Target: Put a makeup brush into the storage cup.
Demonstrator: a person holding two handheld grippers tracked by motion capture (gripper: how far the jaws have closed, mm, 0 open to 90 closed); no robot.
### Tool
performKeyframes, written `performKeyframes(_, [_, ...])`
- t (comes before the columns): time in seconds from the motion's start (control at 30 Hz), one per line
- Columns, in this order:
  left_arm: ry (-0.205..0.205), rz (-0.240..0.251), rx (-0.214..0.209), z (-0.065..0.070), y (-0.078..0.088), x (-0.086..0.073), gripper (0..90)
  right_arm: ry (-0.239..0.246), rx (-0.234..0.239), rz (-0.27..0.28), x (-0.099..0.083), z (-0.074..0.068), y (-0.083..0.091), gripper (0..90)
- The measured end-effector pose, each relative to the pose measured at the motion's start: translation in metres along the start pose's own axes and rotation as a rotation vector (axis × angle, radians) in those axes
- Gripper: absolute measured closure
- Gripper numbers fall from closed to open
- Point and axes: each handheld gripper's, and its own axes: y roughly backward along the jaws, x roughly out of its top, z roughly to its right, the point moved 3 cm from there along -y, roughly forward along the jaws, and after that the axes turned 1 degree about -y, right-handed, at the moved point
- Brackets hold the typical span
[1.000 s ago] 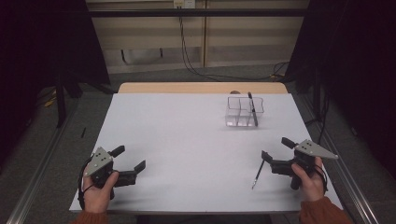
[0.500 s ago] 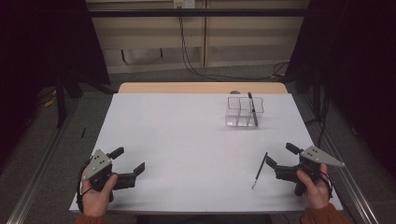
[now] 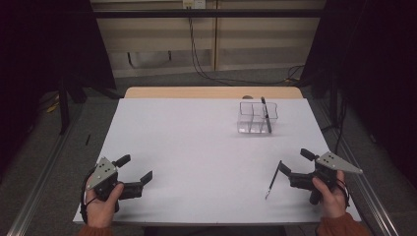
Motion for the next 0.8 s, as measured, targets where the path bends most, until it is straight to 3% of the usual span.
performKeyframes(0.23, [0.012,0.005,-0.004,0.000,0.000,0.001,3.3,0.027,0.023,-0.010,0.005,-0.004,-0.011,0.5])
performKeyframes(0.5, [-0.012,0.006,-0.011,0.003,-0.002,0.004,3.3,0.072,0.061,-0.053,0.012,-0.003,-0.022,0.2])
performKeyframes(0.63, [-0.005,0.002,-0.004,0.003,-0.003,0.003,3.3,0.073,0.052,-0.059,0.017,-0.001,-0.029,0.3])
performKeyframes(0.7, [-0.007,0.001,-0.005,0.002,-0.002,0.003,3.3,0.074,0.052,-0.094,0.019,0.001,-0.034,0.1])
performKeyframes(0.8, [-0.006,0.003,-0.006,0.002,-0.002,0.003,3.3,0.076,0.042,-0.107,0.022,0.001,-0.041,1.8])
